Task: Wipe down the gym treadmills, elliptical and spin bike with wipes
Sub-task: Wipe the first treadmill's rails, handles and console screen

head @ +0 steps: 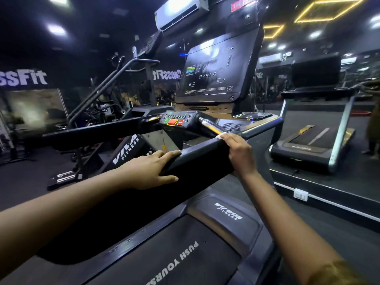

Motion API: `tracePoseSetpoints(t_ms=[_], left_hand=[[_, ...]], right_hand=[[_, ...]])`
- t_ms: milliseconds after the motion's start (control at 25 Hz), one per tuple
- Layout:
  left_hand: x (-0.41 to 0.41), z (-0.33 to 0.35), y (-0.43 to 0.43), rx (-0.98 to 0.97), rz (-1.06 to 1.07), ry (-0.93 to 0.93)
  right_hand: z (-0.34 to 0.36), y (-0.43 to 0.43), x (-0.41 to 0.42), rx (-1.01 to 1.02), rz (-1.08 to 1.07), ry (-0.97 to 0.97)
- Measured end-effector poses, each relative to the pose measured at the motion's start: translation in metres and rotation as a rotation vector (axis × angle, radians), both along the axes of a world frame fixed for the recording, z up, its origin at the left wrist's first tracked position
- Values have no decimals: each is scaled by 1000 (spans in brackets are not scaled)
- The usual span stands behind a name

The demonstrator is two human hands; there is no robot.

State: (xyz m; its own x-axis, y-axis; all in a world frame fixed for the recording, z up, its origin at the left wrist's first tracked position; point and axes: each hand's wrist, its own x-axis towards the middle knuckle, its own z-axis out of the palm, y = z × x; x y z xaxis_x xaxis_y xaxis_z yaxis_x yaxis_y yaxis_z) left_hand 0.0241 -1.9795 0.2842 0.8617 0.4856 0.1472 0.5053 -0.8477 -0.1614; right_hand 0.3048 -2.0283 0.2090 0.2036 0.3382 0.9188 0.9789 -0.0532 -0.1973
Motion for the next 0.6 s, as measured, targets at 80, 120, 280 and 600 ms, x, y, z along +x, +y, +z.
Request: tracePoseSetpoints(t_ms=[80,120,280,600], left_hand=[[1,-2,1,3,2,-2],[1,-2,1,9,1,-1],[1,-1,2,-9,9,7],[3,-1,3,-32,24,23]], right_hand=[[11,-1,19,-93,-18,28],[16,-1,28,-124,-17,44],[25,-3,44,-144,-25,121],[-16,7,-21,320,-42,443]])
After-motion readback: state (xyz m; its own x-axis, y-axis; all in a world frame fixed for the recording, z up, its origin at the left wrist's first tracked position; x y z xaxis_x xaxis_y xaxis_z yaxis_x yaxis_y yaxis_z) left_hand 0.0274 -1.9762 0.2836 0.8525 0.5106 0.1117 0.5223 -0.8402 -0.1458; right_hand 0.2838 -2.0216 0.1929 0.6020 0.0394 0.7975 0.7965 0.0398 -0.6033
